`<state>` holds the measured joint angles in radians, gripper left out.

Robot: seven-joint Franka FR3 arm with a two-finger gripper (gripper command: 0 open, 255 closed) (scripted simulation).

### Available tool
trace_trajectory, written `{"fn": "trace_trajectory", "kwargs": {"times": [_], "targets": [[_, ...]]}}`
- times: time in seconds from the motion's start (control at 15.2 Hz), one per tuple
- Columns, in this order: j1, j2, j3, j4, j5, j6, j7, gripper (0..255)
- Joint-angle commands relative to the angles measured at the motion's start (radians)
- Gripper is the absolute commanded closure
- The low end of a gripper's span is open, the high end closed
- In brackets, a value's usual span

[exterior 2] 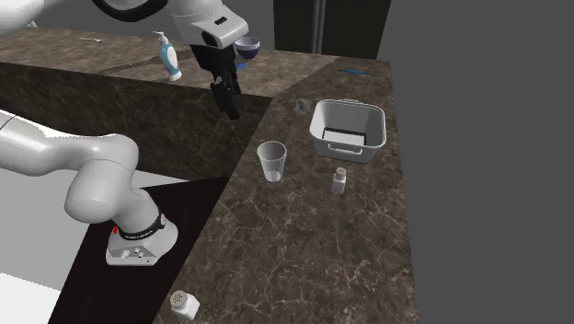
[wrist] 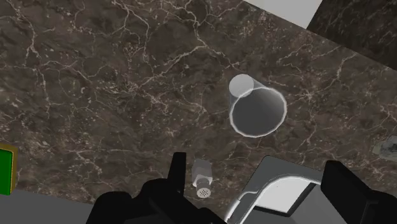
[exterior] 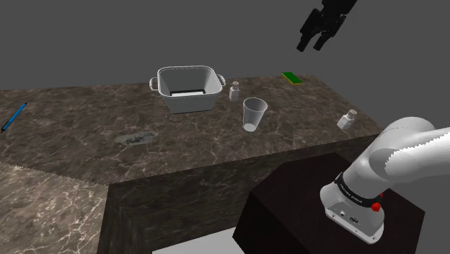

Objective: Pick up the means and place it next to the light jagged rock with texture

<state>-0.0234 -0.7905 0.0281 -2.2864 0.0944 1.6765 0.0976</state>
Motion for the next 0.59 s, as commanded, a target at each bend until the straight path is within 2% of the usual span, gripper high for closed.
{"fn": "trace_trajectory", "kwargs": {"times": [0.0, 0.53], "targets": [[0.0, 0.0, 0.0, 0.0, 0.0, 0.0, 0.0, 0], [-0.002, 0.258, 0.013, 0.021, -0.031, 0.202, -0.04, 0]]}}
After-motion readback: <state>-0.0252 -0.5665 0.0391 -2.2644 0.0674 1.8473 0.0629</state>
